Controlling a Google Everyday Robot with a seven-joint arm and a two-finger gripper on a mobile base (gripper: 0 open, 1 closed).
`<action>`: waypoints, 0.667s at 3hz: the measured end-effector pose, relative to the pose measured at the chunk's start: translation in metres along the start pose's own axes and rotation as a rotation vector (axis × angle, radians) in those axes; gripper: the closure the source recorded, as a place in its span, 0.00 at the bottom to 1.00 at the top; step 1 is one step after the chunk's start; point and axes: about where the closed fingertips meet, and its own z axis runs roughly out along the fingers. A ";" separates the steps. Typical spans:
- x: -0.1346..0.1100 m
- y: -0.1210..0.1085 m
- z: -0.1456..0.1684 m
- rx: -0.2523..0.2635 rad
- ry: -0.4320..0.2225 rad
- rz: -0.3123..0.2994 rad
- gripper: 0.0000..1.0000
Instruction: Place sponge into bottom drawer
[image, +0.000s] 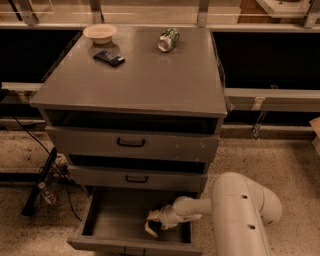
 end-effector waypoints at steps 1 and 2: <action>0.000 -0.007 0.013 0.055 -0.038 0.000 1.00; 0.000 -0.007 0.013 0.055 -0.038 0.000 0.98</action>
Offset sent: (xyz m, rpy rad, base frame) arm -0.0028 0.0015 -0.0109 -0.0479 0.0003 -0.0096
